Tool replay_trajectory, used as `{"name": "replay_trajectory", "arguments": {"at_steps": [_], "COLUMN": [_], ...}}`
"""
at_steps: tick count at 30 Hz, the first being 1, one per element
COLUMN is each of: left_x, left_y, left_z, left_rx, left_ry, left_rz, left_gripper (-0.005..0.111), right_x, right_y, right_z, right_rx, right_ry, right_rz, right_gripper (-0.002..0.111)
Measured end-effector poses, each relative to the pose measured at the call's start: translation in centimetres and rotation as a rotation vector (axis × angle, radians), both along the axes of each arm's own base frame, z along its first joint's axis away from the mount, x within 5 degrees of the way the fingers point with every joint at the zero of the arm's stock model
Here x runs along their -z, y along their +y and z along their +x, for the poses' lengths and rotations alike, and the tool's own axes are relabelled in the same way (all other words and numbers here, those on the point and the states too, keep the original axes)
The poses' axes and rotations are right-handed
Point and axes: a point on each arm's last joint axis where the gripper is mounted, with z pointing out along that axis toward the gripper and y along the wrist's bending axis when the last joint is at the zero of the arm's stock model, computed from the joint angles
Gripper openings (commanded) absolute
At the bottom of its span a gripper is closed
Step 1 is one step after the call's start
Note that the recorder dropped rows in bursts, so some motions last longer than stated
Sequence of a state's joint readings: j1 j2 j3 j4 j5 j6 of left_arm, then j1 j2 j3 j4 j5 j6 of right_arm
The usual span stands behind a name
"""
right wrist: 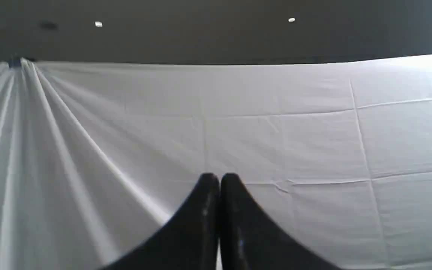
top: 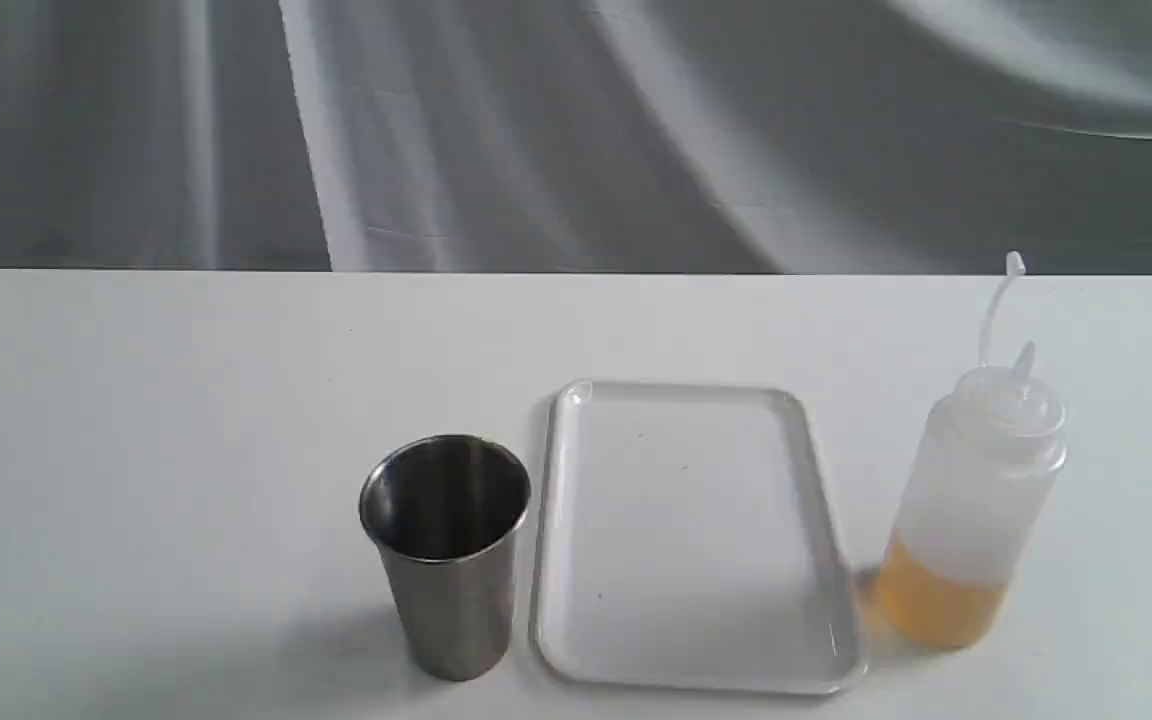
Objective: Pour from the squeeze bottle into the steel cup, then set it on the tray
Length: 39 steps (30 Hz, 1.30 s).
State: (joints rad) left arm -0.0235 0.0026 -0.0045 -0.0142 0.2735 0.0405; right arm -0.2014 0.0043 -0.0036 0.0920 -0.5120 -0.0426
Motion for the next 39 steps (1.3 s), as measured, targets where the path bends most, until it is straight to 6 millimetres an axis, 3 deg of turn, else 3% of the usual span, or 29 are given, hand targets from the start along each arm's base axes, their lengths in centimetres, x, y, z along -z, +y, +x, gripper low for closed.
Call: {"name": "replay_trajectory", "arguments": {"at_steps": [8, 15, 20, 25, 31, 39], "left_x": [0.0, 0.0, 0.0, 0.0, 0.0, 0.0], "left_y": [0.0, 0.0, 0.0, 0.0, 0.0, 0.0], "left_z": [0.0, 0.0, 0.0, 0.0, 0.0, 0.0], "left_rx": [0.0, 0.0, 0.0, 0.0, 0.0, 0.0], "left_ry": [0.0, 0.0, 0.0, 0.0, 0.0, 0.0], "left_rz": [0.0, 0.0, 0.0, 0.0, 0.0, 0.0], "left_gripper": [0.0, 0.0, 0.0, 0.0, 0.0, 0.0], "right_x": [-0.9, -2.1, -4.7, -8.1, -11.7, -15.4], "right_y": [0.2, 2.1, 2.9, 3.2, 3.4, 3.0], "right_z": [-0.6, -1.1, -1.8, -3.0, -4.6, -3.2], "right_rx": [-0.356, -0.602, -0.759, -0.733, -0.587, -0.525], "right_ry": [-0.225, -0.245, -0.231, -0.189, -0.125, -0.048], "right_rz": [0.413, 0.366, 0.448, 0.434, 0.32, 0.311], "right_gripper": [0.0, 0.0, 0.0, 0.0, 0.0, 0.0]}}
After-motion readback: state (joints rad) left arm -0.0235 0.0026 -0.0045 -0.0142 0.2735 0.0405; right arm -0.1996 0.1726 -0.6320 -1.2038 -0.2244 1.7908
